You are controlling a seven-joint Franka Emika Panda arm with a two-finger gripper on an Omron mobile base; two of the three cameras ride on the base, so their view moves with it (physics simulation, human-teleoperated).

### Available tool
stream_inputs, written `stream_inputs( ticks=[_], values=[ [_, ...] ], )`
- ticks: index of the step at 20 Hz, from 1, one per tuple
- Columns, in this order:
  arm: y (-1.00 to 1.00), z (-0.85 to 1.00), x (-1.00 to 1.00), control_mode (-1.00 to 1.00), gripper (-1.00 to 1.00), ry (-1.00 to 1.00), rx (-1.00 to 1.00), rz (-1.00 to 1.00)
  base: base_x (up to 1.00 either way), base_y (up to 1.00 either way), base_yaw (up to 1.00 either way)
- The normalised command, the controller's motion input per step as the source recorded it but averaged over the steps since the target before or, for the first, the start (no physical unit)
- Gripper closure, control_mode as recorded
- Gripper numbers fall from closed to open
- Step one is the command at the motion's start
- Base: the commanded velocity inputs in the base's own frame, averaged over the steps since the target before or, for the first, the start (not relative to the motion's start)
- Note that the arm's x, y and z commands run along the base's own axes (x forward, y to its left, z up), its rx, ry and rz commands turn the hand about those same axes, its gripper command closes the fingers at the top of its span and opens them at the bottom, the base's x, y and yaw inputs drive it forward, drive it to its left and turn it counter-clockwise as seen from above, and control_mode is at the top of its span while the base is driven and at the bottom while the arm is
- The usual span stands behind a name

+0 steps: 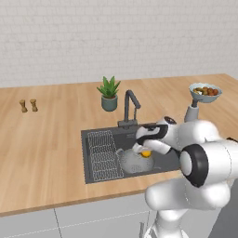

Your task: Put the colander in the sink, put the tangerine in the colander, and turn on the sink faucet and pour water over the colander.

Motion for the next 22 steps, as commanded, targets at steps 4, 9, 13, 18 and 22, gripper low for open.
stream_inputs(
  ticks=[4, 9, 13, 18, 22],
  values=[
    [0.04, -0.25, 0.67, -1.00, 1.00, 0.04, 0.01, -0.05, 0.00, 0.00, 0.00],
    [0.03, -0.24, 0.36, -1.00, 1.00, 0.08, 0.00, -0.01, 0.00, 0.00, 0.00],
    [0.00, -0.35, 0.01, -1.00, 1.00, 0.09, 0.00, 0.00, 0.00, 0.00, 0.00],
    [0.03, -0.34, 0.01, -1.00, 1.00, 0.06, 0.00, 0.00, 0.00, 0.00, 0.00],
    [0.11, -0.24, 0.11, -1.00, 1.00, 0.04, 0.00, 0.00, 0.00, 0.00, 0.00]
  ],
)
